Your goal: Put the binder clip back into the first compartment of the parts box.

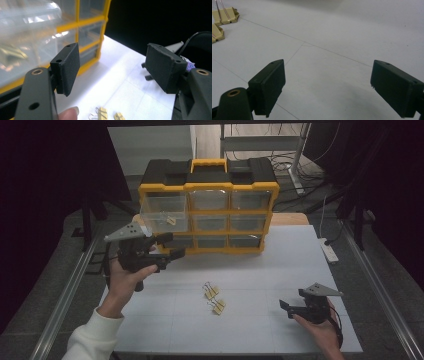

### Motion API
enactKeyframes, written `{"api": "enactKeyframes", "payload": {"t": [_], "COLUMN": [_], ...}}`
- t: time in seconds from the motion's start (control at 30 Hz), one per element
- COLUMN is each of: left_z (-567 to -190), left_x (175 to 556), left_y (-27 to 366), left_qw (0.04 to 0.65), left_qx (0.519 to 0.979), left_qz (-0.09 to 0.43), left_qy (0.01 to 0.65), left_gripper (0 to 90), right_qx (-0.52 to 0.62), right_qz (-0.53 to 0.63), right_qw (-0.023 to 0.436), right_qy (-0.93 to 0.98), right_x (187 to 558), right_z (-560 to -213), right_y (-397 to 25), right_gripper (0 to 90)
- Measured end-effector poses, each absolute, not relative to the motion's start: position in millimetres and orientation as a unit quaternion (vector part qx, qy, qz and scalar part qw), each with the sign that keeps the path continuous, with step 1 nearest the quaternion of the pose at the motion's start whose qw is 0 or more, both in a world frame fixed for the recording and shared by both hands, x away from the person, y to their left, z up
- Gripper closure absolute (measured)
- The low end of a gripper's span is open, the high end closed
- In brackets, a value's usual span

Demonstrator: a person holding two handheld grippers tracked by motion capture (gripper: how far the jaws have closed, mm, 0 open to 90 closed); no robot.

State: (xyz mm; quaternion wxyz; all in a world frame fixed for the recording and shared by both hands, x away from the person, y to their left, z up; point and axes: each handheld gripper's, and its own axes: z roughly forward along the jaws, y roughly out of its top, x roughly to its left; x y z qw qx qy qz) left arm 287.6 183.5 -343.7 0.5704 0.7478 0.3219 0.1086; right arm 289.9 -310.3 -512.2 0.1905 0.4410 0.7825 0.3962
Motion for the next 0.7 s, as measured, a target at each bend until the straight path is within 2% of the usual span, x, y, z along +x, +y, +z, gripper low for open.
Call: {"api": "enactKeyframes", "payload": {"t": [0.7], "left_z": [-413.2], "left_x": [287.1], "left_y": [145.8], "left_qw": [0.502], "left_qx": [0.8], "left_qz": [0.047], "left_qy": [0.327], "left_gripper": [28.1], "right_qx": [0.435], "right_qz": [0.396], "right_qw": [0.193], "right_qy": [0.785], "right_x": [290.0], "right_z": [-513.0], "right_y": [-309.8], "right_gripper": [13.1]}}
